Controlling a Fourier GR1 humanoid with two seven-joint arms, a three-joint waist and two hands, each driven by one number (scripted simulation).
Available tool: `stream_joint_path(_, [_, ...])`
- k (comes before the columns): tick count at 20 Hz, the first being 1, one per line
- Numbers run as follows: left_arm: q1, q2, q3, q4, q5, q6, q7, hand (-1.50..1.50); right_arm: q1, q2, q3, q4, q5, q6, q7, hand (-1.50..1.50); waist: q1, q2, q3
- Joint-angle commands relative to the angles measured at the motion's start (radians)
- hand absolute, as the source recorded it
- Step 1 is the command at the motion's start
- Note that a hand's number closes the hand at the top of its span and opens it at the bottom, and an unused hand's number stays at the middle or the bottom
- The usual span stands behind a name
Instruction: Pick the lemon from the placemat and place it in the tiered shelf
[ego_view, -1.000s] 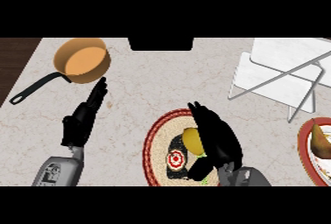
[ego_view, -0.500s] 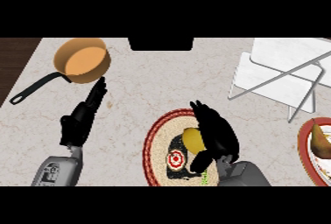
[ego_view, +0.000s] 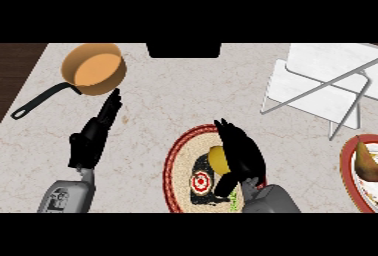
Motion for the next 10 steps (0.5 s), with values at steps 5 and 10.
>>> stream_joint_path(5, [-0.053,-0.044,-0.003,0.036,-0.035,0.021,0.016,0.0,0.026,-0.003,-0.021,0.049,0.002,-0.025,-0.068,-1.5,-0.002,0.0,0.0])
stream_joint_path(10, [-0.039,-0.007,0.043,0.039,-0.012,-0.017,-0.008,0.0,0.021,0.01,0.031,0.083,0.007,-0.016,-0.03,1.5,0.0,0.0,0.0])
